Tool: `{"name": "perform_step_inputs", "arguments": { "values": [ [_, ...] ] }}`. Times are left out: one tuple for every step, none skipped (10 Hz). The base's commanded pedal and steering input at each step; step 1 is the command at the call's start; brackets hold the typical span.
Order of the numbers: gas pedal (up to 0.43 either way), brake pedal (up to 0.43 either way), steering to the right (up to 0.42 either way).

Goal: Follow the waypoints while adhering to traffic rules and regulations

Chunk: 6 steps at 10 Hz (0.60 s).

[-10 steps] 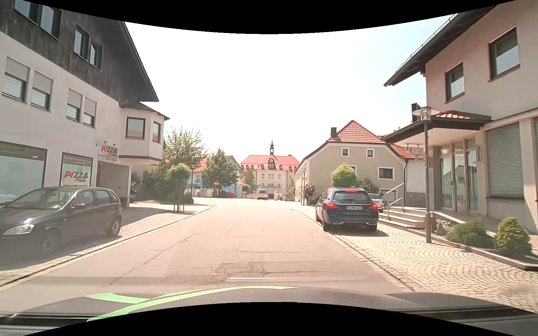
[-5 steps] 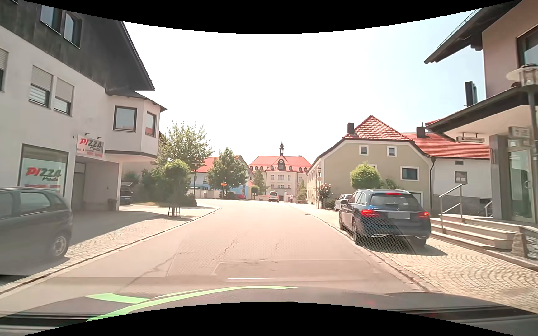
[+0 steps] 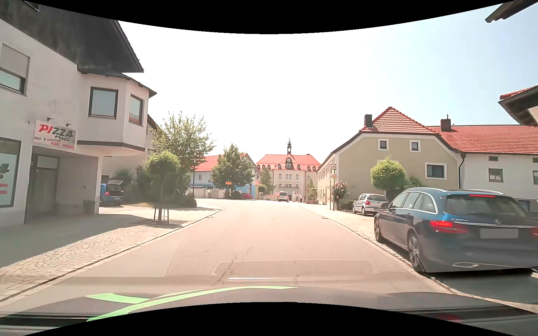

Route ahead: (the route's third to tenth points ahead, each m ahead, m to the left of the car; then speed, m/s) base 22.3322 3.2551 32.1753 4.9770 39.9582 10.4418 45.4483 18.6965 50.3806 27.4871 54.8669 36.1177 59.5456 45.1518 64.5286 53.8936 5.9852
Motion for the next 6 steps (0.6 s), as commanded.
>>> {"name": "perform_step_inputs", "arguments": {
  "values": [
    [0.059,0.000,-0.013],
    [0.047,0.000,-0.004],
    [0.039,0.000,0.012],
    [0.028,0.000,0.027],
    [0.028,0.000,0.035],
    [0.028,0.000,0.042]
  ]
}}
